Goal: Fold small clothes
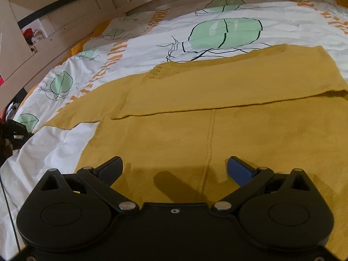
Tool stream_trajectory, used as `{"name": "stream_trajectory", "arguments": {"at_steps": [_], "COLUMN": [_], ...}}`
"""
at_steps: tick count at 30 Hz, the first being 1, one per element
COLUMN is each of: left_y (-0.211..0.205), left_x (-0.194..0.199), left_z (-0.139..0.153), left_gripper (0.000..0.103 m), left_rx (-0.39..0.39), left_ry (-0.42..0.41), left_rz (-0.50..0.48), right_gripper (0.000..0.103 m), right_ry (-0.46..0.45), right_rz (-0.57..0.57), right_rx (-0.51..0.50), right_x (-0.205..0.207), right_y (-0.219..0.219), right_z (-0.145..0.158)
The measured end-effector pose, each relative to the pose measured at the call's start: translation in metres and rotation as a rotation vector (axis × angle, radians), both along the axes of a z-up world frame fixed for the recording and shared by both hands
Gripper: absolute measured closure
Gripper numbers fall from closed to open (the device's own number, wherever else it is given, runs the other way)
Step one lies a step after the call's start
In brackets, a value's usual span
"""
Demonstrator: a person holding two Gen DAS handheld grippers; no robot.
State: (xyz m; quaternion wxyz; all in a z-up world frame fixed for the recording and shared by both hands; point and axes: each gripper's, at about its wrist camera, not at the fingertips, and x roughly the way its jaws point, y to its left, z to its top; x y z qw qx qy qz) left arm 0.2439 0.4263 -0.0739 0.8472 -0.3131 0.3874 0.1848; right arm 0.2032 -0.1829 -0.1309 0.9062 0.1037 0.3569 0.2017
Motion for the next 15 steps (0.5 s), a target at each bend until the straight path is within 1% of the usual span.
{"name": "stream_trajectory", "arguments": {"at_steps": [2,6,9,13,15], "left_y": [-0.012,-0.042,-0.076,-0.131,-0.160], "left_x": [0.002,0.012,0.025,0.044,0.054], "left_z": [0.013,0.045,0.077,0.114,0.128], "left_gripper": [0.096,0.096,0.096,0.096,0.096], "left_rx": [0.016,-0.014,0.013,0.002,0.003], "left_ry": [-0.022,-0.090,-0.142,-0.216,-0.247], "left_rz": [-0.036,-0.111,-0.188,-0.291,-0.341], "right_gripper": [0.001,0.001,0.001,0.001,0.001], "right_ry": [0.001,-0.004,-0.009,-0.025,-0.033], "right_rz": [-0.003,-0.002,0.003,-0.004,-0.008], "right_rx": [0.010,0.011,0.008,0.004,0.001], "right_x": [0.003,0.008,0.013,0.017,0.019], "right_y": [-0.007,-0.022,-0.036,-0.056,-0.068], "right_z": [0.000,0.002,0.005,0.010,0.013]}}
